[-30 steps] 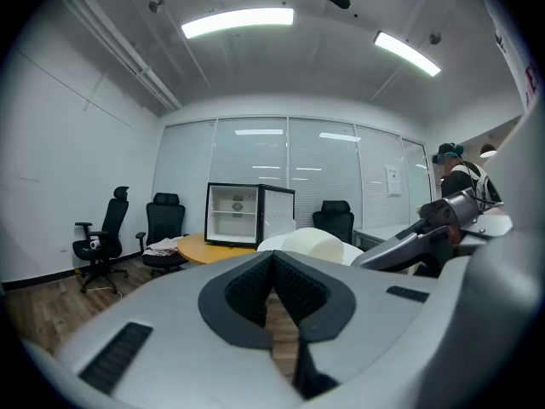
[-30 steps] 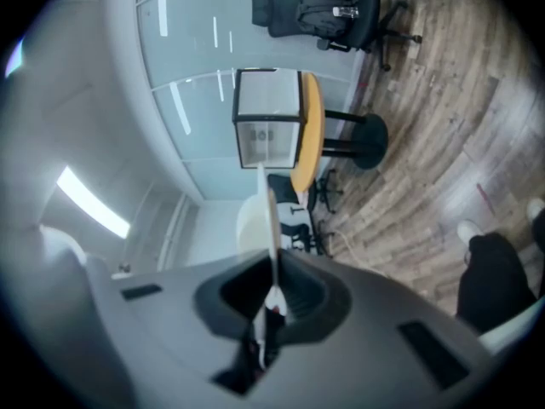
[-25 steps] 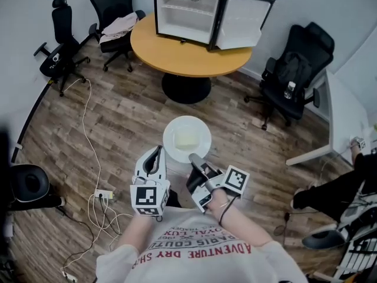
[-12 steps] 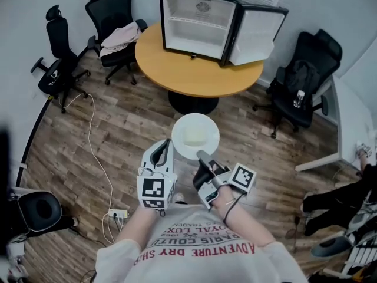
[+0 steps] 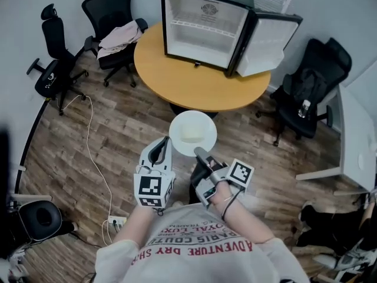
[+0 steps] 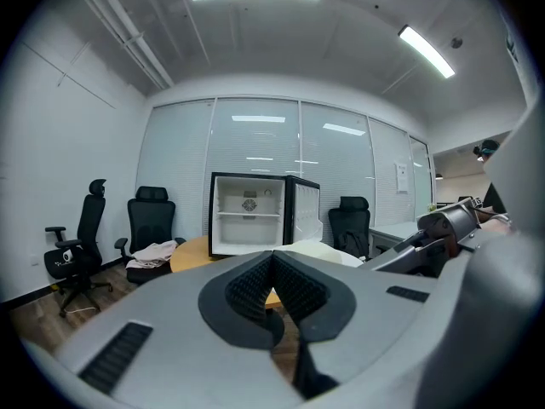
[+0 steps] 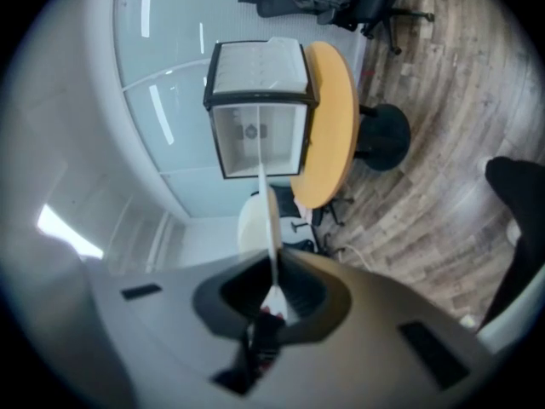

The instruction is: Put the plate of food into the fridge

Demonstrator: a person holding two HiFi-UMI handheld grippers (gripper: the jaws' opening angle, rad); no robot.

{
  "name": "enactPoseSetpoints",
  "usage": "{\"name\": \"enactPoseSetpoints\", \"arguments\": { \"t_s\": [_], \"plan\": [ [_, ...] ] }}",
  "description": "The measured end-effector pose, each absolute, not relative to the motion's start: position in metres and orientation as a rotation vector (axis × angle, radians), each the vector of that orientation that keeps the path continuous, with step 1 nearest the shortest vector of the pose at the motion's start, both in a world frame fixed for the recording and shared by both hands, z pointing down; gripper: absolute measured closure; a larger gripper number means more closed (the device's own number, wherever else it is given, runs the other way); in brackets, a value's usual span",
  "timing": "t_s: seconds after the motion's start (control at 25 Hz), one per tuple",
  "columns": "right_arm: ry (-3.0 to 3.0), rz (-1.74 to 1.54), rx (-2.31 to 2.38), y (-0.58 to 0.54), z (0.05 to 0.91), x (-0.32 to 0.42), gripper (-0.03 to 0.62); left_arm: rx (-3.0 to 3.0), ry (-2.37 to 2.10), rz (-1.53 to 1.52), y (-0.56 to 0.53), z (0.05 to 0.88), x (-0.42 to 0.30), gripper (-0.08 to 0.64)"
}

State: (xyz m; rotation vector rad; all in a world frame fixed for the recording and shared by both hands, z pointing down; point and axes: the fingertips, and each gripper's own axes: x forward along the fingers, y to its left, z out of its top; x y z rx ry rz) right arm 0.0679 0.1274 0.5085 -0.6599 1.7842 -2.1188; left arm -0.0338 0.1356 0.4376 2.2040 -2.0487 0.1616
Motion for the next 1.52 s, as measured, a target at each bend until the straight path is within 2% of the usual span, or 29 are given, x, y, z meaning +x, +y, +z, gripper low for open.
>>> {"name": "enactPoseSetpoints", "arguments": {
  "t_s": [0.84,1.52],
  "plan": [
    [1.829,-2.128,-0.617,-0.123,0.500,0.041,0.554,2.172,-2.113,0.159,-0.103,0.432,-0.062,0.534],
    [1.586,-1.908,-0.837,-0.271,0.493,-0.054,0.554,2.509,-1.762,0.202,-0.281,0.422,-0.160,0.534]
  ]
}}
